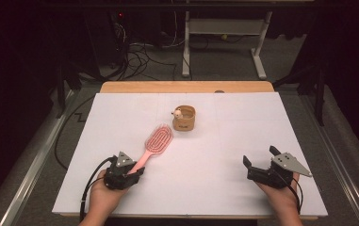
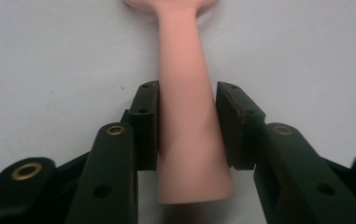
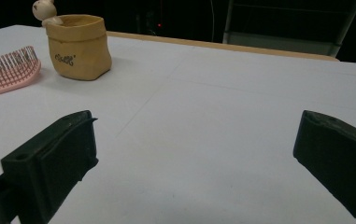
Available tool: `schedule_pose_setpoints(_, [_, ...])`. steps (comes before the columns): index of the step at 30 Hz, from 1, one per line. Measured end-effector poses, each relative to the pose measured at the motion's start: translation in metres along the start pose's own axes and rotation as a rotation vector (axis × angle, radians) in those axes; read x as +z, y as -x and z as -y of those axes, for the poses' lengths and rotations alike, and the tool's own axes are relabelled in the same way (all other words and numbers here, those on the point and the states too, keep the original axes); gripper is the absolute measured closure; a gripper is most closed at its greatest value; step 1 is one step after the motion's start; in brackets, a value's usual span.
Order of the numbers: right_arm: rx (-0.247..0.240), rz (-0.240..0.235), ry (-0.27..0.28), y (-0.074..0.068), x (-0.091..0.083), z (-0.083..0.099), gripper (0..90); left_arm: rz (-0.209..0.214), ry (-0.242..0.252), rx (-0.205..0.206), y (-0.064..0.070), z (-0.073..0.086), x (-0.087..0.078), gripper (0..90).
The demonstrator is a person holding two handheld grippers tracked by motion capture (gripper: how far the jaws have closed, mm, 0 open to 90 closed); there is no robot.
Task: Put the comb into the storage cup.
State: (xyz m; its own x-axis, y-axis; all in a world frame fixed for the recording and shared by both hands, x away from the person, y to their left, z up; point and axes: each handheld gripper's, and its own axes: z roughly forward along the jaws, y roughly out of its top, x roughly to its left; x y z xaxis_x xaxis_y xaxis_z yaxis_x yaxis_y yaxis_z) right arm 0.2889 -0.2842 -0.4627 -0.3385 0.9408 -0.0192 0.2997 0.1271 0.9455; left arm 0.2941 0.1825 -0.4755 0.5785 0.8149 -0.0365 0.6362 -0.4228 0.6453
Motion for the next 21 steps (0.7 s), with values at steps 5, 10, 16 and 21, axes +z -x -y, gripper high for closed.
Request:
schedule_pose_setpoints(5, [-0.003,0.001,0.0,0.0,-0.001,0.0,0.3,0.012,-0.016,0.0,-0.002,0.002,-0.003,62.7])
schedule_pose_setpoints(10, [-0.01,0.001,0.003,-0.001,-0.002,0.0,0.3,0.011,-0.024,0.002,0.0,0.008,-0.009,62.9])
schedule_pose_setpoints(16, [-0.004,0.006,0.005,0.001,-0.004,0.0,0.3,0.02,-0.026,0.001,0.0,0.027,-0.025,63.0])
schedule_pose_setpoints(21, [-0.012,0.005,0.004,-0.001,-0.003,0.0,0.3,0.018,-0.025,0.003,0.001,0.041,-0.036,63.0])
